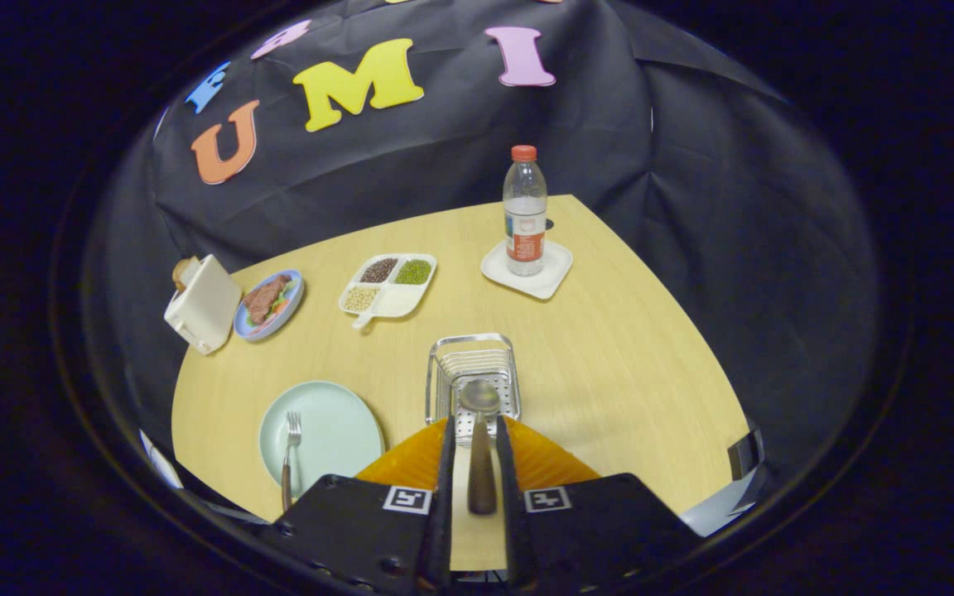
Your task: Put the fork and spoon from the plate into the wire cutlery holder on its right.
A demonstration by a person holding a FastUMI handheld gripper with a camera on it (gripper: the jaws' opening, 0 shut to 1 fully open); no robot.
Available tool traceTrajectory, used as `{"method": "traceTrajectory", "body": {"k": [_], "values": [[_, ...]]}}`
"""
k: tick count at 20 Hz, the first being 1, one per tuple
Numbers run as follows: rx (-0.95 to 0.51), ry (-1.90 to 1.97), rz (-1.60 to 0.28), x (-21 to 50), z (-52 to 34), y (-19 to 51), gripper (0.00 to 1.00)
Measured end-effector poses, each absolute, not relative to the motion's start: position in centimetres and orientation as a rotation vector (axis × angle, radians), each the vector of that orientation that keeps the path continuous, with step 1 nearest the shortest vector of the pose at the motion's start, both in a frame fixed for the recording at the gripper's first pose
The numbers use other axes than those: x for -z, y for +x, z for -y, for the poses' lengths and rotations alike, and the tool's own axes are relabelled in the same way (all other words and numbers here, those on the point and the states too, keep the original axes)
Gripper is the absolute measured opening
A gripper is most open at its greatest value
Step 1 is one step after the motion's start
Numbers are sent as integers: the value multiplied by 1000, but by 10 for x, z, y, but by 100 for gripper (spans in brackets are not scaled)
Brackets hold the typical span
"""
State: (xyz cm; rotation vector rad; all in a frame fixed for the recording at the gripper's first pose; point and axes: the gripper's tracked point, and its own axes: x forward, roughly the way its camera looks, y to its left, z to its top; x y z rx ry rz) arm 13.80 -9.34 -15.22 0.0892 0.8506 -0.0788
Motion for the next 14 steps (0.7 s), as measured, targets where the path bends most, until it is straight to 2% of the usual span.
{"method": "traceTrajectory", "body": {"k": [8, 11, 12, 14], "values": [[95, 36, -748, 127, 82, 126, 82], [84, 19, -676, 111, 65, 123, 91], [94, 7, -656, 108, 60, 122, 97], [93, -14, -616, 99, 43, 119, 97]]}}
